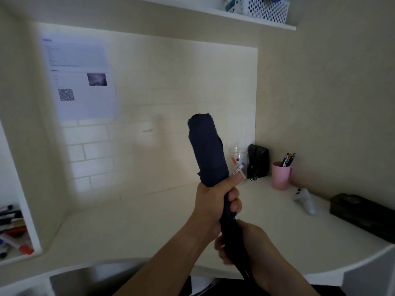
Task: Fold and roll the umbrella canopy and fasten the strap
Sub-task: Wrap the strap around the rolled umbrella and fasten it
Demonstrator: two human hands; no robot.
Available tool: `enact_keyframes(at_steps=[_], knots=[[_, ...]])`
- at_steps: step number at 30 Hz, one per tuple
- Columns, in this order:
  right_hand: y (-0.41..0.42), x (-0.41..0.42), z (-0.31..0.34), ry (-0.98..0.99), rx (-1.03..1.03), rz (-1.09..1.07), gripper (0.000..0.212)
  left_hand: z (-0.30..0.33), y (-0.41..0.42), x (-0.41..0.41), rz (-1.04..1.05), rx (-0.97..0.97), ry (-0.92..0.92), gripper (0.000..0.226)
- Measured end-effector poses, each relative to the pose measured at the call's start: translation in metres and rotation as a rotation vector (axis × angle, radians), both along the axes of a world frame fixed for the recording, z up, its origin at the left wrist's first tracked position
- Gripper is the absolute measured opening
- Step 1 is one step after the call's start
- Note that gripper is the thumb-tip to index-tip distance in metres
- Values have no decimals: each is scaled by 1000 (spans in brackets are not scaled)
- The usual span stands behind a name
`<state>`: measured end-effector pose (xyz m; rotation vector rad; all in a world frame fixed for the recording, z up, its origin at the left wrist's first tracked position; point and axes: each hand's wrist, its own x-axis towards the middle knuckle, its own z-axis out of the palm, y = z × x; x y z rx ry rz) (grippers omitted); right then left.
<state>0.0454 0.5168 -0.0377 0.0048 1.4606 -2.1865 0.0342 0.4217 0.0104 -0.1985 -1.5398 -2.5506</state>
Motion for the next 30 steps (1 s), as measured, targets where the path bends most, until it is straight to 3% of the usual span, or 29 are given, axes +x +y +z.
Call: enact_keyframes(at_steps=[2,4,5,7,9,10,13,14,16,18,20,22,24,26,28,30], knots=[[5,-2,6,64,6,-229,27,-2,1,2,65,-102,-22,33],[17,-1,16,304,-20,-389,25,-8,1,1,201,-331,-21,35],[23,4,22,452,-19,-419,28,-11,3,1,283,-496,7,32],[28,16,32,641,108,-440,54,-19,9,3,424,-937,133,17],[28,19,37,679,170,-524,62,-28,21,9,495,-1370,251,27],[27,18,39,638,131,-582,60,-31,27,13,494,-1467,280,33],[37,25,37,446,-55,-739,57,-30,39,25,302,-1521,284,45],[44,28,34,404,-110,-779,47,-29,41,30,211,-1513,285,49],[58,38,31,343,-173,-845,28,-26,42,38,24,-1398,280,47],[73,48,29,329,-154,-840,33,-26,49,47,-126,-1296,286,40],[98,58,24,352,-24,-823,45,-32,62,49,-58,-1438,375,40],[134,74,21,385,246,-901,57,-39,75,42,212,-1673,609,47],[179,97,18,460,660,-1032,80,-45,90,33,352,-1709,849,45],[224,122,17,636,1112,-1076,79,-47,110,28,343,-1710,1062,43],[263,136,17,783,1432,-814,62,-49,137,26,303,-1697,1220,46],[298,144,14,737,1496,-448,49,-53,171,25,207,-1665,1299,48]])
